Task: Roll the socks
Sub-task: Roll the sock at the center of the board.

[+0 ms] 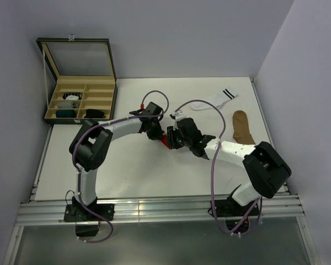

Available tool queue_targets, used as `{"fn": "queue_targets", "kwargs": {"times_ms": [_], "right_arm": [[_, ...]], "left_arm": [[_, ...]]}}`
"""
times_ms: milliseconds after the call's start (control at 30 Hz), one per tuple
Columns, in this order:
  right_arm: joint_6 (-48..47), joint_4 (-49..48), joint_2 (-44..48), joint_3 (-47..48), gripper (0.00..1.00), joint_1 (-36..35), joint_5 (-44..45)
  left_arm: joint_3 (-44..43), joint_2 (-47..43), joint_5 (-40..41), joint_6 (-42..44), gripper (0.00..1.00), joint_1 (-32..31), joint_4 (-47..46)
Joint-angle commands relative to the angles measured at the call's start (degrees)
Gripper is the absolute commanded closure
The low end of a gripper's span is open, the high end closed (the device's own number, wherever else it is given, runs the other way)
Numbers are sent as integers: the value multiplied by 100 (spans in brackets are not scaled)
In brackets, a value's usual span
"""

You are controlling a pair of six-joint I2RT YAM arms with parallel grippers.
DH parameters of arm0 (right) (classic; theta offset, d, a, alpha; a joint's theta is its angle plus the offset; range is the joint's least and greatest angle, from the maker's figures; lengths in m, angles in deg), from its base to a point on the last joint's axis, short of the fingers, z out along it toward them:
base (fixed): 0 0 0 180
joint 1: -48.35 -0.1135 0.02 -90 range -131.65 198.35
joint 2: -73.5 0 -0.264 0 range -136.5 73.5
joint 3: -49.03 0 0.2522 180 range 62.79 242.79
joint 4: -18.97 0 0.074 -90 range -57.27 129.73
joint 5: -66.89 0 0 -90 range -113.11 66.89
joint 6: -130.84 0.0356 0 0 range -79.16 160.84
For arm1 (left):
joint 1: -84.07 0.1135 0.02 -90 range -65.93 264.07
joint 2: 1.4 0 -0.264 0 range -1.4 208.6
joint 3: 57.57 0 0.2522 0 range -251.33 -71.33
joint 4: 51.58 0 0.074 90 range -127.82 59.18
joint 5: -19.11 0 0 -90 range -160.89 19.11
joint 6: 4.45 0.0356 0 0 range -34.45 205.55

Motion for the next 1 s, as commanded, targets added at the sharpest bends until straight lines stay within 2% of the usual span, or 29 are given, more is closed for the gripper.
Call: {"fn": "queue_targets", "kwargs": {"times_ms": [0,467,867,900,967], "right_arm": [[-547,155,-50,280,60,-253,959],[-1013,164,-938,632,61,-869,1504],[-943,603,-1702,905,63,-1177,2224],[-882,699,-1755,940,64,-1177,2251],[-785,753,-1922,984,71,-1168,2374]], "left_arm": [[-121,178,240,275,93,-19,452],[-191,240,179,293,93,-36,479],[-227,231,178,266,91,-36,479],[-227,222,170,266,91,-36,479],[-218,196,196,240,89,-36,479]]}}
